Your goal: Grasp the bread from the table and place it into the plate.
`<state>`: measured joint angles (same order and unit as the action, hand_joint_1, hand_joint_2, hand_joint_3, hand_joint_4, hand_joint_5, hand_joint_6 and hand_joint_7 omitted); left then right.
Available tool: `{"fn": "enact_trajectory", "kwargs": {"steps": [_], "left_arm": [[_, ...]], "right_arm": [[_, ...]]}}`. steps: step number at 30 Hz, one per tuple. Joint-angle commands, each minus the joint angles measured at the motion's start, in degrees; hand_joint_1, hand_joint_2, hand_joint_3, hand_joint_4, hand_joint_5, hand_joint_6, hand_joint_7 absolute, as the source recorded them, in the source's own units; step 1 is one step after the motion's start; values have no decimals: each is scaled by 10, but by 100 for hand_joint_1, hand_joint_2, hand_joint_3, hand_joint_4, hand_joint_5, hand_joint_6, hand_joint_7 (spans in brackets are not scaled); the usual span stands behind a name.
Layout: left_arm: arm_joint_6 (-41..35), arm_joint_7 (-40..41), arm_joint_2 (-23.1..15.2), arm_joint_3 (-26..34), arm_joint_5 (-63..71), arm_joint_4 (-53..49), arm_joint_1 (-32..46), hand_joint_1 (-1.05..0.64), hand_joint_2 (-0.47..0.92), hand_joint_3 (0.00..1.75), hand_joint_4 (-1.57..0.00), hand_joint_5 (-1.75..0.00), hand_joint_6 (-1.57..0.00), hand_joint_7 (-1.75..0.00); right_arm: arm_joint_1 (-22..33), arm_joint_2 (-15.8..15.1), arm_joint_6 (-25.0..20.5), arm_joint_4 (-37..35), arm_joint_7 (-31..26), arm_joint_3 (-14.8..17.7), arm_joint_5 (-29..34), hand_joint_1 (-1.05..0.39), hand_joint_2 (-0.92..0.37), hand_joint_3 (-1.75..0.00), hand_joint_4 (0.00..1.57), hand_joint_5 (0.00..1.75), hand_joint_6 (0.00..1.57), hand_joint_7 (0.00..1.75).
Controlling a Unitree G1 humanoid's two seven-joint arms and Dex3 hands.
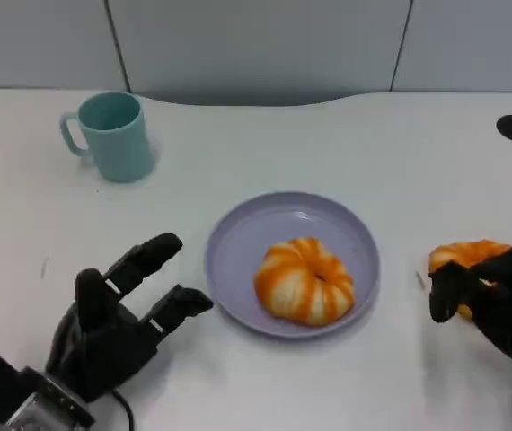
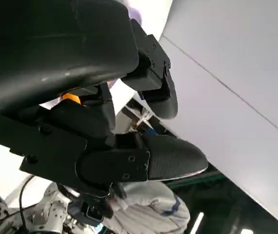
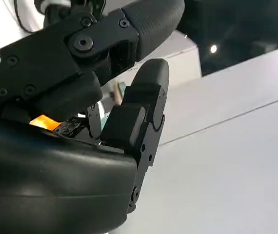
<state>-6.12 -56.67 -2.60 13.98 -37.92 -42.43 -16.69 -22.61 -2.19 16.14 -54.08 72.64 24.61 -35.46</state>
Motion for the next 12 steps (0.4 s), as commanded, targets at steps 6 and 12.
{"fn": "enact_trajectory", "kwargs": {"steps": [6,12], "left_arm": [[19,2,-16,28,29,-15,0,-103,92,34,-48,-165,-52,-131],[24,-2,-14,42,28,-4,12,-98,92,31,-54,-174,-50,-153]], "right_arm": [[-20,3,21,-33,20,16,-2,-44,-83,0,77,139,119,14],[-17,2,27,-23,12,5,14,-43,-82,0,75,139,119,14]]}}
